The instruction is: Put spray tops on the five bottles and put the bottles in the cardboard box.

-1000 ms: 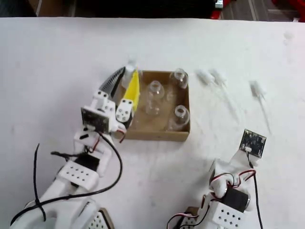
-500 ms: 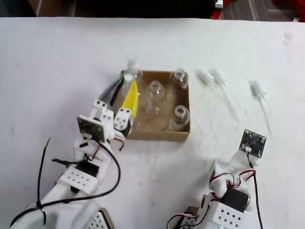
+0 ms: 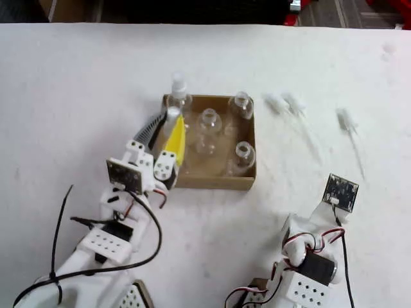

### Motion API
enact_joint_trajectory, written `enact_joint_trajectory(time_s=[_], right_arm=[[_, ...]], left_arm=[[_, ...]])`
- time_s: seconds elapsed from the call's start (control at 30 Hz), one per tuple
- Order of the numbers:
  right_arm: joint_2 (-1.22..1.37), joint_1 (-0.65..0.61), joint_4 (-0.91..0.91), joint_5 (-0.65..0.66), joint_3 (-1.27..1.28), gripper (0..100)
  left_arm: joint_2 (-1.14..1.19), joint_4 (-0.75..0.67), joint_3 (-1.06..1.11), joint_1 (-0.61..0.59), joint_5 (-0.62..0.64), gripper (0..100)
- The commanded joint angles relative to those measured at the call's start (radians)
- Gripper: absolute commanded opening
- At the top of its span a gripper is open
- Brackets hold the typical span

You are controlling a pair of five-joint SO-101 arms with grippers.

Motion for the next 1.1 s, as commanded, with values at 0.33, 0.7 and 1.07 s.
enact_joint_trajectory(time_s=[0.33, 0.7, 1.07], right_arm=[[-0.004, 0.008, 0.007, 0.014, 0.009, 9.9], [-0.004, 0.008, 0.007, 0.014, 0.009, 9.9], [-0.004, 0.008, 0.007, 0.014, 0.009, 9.9]], left_arm=[[-0.022, -0.023, 0.003, -0.004, 0.026, 10], [-0.024, -0.023, -0.002, -0.005, 0.08, 13], [-0.392, 0.371, -0.052, -0.077, 0.137, 13]])
